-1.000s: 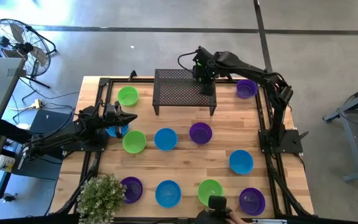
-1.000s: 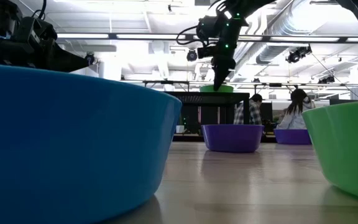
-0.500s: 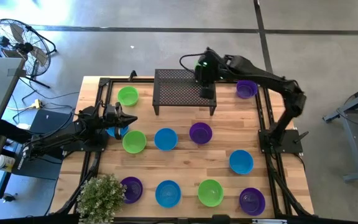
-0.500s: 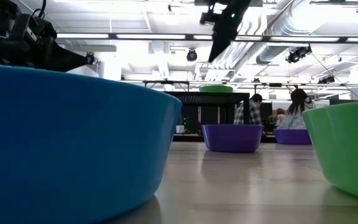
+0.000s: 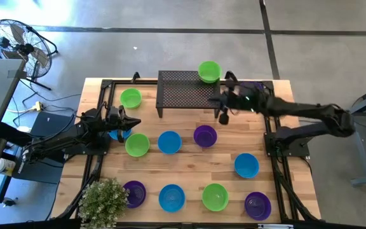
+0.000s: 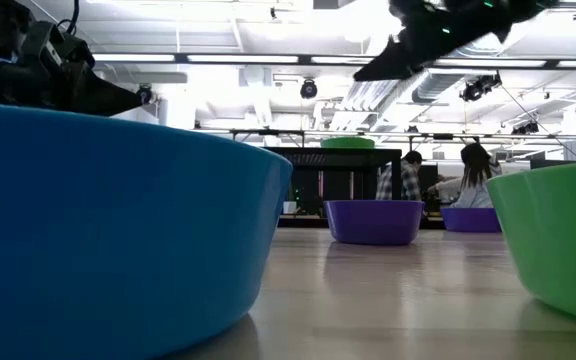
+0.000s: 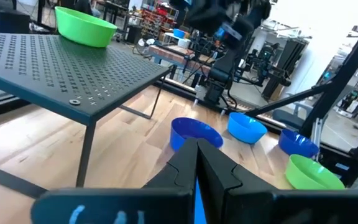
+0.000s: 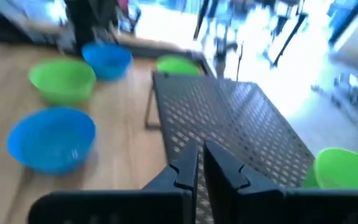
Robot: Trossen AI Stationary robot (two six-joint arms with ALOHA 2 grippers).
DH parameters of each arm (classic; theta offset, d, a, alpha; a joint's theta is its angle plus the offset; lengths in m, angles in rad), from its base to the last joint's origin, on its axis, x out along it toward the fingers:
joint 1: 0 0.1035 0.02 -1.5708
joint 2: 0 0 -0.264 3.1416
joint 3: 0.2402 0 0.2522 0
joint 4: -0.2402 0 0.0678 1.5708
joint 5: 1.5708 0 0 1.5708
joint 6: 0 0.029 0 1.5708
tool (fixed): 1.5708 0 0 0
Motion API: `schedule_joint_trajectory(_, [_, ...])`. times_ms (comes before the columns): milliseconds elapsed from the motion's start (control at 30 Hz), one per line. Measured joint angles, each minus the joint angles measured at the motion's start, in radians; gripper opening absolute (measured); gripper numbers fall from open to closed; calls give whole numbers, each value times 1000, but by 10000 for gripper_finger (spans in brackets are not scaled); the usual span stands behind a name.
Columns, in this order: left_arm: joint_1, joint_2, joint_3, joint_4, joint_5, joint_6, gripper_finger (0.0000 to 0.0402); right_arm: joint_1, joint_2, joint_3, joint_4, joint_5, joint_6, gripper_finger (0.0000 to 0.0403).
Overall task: Pick & Place Mini bowls
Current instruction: Put the top right blue bowl on the shelf
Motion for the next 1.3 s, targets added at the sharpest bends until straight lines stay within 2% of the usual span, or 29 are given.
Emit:
schedule_joint_trajectory(200, [0,4,-1,26,2,-25,3,40,-137,-302,346,9,11,3])
schedule_joint_trajectory(367, [0,53,44,-21,-54,-17,3,40,-230,-425,448,40,11,2])
schedule_joint_trajectory(600, [0,190,140,-14,-77,58,3,40,-305,-482,485,52,12,1])
schedule_joint_trajectory(900, [-17,500,303,-41,-65,91,3,40,-300,-496,474,52,25,1])
schedule_joint_trajectory(1033, [-100,625,391,-70,-93,131,3,40,-300,-496,470,52,21,2])
schedule_joint_trajectory(1300, [-346,815,525,-103,-291,196,3,39,-300,-496,453,52,4,3])
